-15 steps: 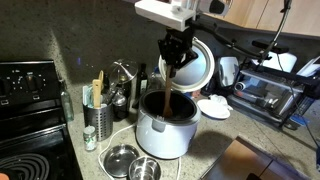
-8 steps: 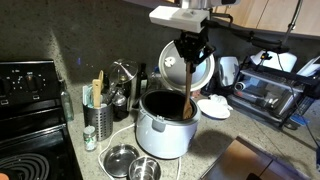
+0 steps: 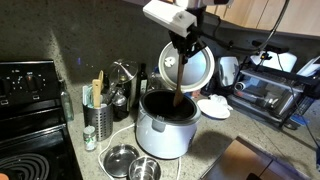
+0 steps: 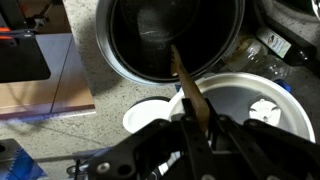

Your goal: Get a wooden spoon from the rack, use it to stir in the cooker, and then put it back on the rack

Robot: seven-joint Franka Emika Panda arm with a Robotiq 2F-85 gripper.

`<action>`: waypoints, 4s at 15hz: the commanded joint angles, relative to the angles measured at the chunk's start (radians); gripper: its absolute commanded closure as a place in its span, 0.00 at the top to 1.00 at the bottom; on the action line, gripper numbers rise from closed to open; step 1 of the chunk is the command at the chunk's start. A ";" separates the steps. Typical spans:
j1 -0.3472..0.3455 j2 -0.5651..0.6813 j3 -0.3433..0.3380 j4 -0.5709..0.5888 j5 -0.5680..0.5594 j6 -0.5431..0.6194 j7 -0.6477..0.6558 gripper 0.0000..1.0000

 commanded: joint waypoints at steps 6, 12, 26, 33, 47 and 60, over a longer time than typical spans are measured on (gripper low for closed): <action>0.014 -0.012 -0.011 -0.063 0.186 0.190 0.000 0.05; 0.023 -0.008 -0.014 -0.072 0.306 0.195 -0.056 0.05; 0.016 -0.085 0.050 0.013 0.051 -0.016 -0.034 0.05; 0.022 -0.106 0.104 0.133 0.000 0.065 -0.042 0.05; 0.042 0.130 0.089 0.060 0.080 0.545 -0.055 0.05; 0.092 0.188 0.062 0.066 0.175 0.541 -0.071 0.05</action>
